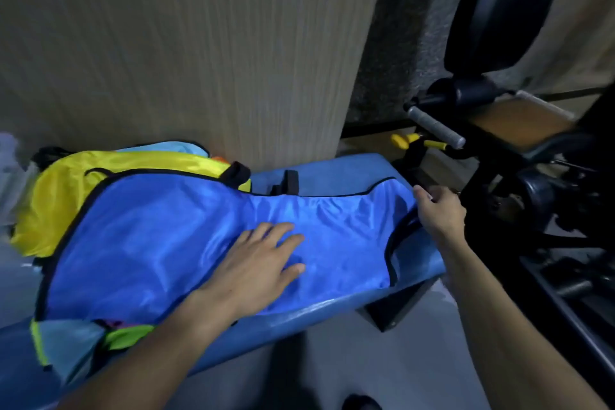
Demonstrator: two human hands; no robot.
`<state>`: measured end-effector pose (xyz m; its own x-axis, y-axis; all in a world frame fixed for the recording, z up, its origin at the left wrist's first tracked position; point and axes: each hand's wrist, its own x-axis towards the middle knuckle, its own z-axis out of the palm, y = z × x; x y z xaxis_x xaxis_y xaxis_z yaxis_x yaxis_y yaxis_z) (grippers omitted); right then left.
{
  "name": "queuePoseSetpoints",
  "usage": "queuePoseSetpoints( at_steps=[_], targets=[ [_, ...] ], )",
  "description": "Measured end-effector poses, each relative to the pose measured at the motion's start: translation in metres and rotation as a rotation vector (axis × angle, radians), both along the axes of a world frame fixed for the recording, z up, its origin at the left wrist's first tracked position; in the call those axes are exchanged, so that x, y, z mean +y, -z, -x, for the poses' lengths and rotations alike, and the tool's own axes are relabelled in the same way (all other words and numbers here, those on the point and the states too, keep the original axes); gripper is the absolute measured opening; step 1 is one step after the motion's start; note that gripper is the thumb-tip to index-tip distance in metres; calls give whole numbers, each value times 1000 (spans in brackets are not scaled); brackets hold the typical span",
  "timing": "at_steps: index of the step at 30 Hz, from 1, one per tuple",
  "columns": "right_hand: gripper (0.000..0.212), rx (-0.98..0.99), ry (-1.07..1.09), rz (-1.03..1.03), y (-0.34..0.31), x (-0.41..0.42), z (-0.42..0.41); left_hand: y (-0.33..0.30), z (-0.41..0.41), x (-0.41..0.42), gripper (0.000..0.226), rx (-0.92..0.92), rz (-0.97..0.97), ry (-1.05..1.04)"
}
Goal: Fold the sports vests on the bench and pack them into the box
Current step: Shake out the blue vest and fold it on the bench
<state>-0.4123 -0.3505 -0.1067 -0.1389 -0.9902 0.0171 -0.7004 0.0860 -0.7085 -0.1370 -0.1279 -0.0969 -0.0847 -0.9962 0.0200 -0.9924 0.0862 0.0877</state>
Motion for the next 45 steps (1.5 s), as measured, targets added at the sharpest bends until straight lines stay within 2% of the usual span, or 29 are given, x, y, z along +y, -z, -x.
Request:
queuePoseSetpoints(
  at_steps=[2,7,12,14,16,17,19,22,26,28,31,33,35,38,41,45],
  targets=[
    [53,-63,-2,-75,4,-5,0,7,-8,-8,62,24,-16,-18],
    [36,-125,21,54,1,-14,-3,19,-10,-17,64,4,-22,-28],
    [67,-13,-64,-72,2,-21,-13,13,-3,-22,75,-4,-52,-54],
    [54,-88,-13,-75,2,-22,-16,13,-1,-23,78,-1,-57,-62],
    [23,-134,9,-12,-3,-19,-19,14,0,-23,81,-11,-69,-65],
    [17,-155,-4,13,-6,-19,-20,14,0,-23,82,-17,-69,-67],
    [17,-163,-43,57,-16,-16,-22,14,0,-22,82,-21,-68,-69],
    [18,-62,-80,203,-32,-16,-18,15,-1,-22,78,-24,-74,-70],
    [7,-161,-119,314,-60,-15,-15,17,0,-23,54,-28,-66,-67],
    [7,-200,-73,265,-60,-12,-15,16,1,-24,50,-22,-66,-72],
    [11,-176,40,44,-32,-9,-4,17,2,-24,51,-15,-64,-78],
    [8,-122,82,-88,-15,-7,3,18,1,-23,52,-10,-61,-75],
    [5,-61,80,-123,-12,-9,5,19,0,-23,52,-1,-46,-69],
    [16,60,9,-203,-18,-18,1,21,-1,-23,51,1,-32,-67],
    [41,181,-72,-315,-21,-25,-5,21,-1,-23,54,10,-24,-68],
    [64,214,-110,-386,-25,-24,-13,22,-2,-22,53,2,-21,-73]
  ],
)
